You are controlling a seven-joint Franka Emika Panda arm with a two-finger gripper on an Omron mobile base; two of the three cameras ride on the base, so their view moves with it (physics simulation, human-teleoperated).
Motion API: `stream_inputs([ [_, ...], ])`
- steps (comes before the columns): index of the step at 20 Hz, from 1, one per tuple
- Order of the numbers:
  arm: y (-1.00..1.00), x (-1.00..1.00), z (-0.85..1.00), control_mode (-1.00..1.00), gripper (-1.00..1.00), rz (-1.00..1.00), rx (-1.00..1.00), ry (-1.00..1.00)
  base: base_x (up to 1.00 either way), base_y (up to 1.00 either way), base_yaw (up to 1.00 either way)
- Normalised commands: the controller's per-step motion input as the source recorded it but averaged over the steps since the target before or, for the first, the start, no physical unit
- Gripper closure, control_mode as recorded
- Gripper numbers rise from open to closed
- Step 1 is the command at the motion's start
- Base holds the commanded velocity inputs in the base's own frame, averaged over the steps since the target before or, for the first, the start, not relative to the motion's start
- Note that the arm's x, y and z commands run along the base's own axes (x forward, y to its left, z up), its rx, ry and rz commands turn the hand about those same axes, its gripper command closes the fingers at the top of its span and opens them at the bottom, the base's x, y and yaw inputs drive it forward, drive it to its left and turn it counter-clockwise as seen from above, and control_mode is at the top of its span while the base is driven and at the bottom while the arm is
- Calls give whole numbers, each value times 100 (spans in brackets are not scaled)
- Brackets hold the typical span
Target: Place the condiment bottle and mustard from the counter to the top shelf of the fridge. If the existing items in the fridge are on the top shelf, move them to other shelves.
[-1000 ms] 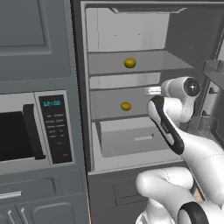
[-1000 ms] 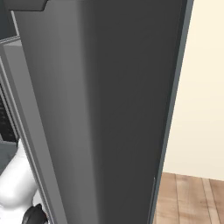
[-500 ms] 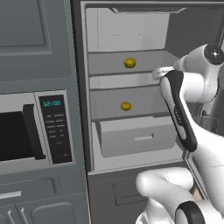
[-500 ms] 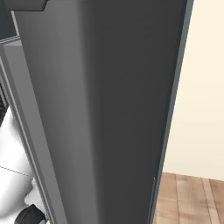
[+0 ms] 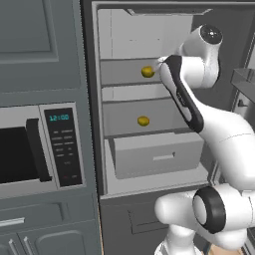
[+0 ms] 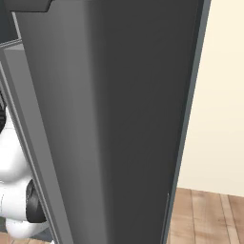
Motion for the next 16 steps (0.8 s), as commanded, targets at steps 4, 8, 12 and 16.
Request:
stream_inputs([
  [4, 40, 91, -30, -100, -100, 0, 0, 0, 0, 0, 0],
  [8, 12, 94, -29, -100, -100, 0, 0, 1, 0, 0, 0],
  [12, 0, 81, -34, -100, -100, 0, 0, 0, 0, 0, 0],
  [16, 0, 77, -26, -100, -100, 0, 0, 0, 0, 0, 0],
])
